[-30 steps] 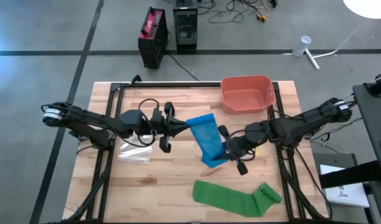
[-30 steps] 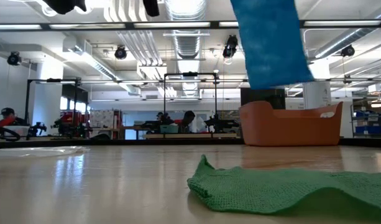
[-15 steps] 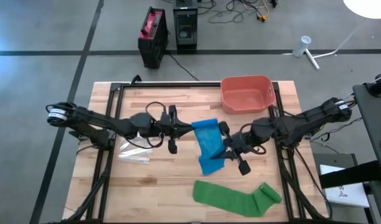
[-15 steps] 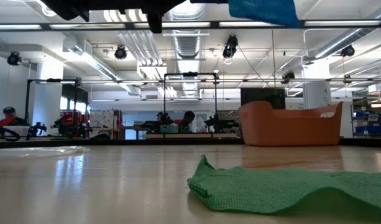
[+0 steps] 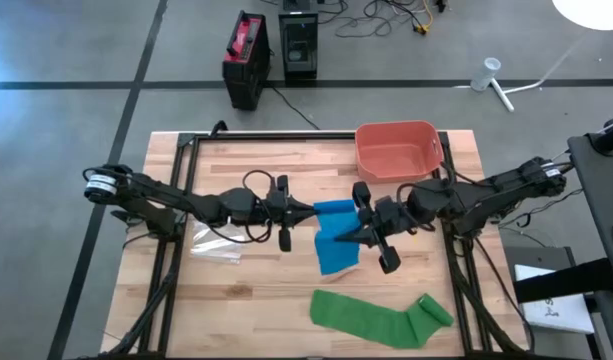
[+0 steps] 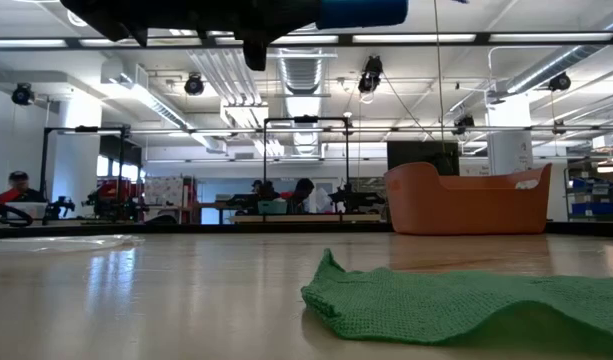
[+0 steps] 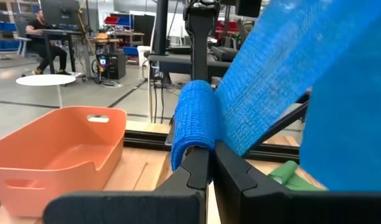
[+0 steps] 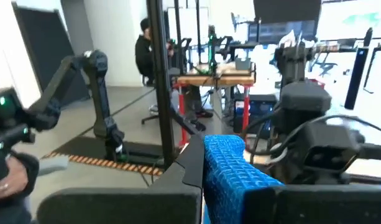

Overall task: Roll bandage
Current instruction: Roll the blue bandage

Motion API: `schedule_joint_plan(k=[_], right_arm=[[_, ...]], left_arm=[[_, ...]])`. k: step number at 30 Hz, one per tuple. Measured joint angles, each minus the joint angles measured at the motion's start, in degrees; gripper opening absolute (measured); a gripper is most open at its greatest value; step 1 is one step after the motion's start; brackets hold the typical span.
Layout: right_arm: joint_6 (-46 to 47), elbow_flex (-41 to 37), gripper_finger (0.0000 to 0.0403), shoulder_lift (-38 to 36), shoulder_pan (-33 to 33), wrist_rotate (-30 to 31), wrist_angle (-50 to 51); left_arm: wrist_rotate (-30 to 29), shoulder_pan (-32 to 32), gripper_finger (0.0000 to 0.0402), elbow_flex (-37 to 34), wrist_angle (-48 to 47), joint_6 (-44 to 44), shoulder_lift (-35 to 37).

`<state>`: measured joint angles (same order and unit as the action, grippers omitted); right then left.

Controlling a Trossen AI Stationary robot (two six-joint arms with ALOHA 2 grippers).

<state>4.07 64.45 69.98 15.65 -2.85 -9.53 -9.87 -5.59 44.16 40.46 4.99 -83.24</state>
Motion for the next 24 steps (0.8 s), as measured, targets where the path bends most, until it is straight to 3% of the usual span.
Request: schedule_joint_plan(k=[7,18,24], right_arm=[[6.94,-0.04,0.0,0.5,-4.16,0.4,-3.74],[15.63,-0.07,0.0001,0.65,-10.65,9.51,-6.21],[16.99,-0.07,0.0047,0.94,-11.93,9.91,-6.52]], left_arm=[[-0.13,-0.49,0.0,0.0,-0.05,0.17,-1.65],[-0.02,-2.67,0.0,0.02,-0.49,0.24,-3.87],[0.11,-3.01,0.0,-0.03,-0.87,0.24,-3.94]])
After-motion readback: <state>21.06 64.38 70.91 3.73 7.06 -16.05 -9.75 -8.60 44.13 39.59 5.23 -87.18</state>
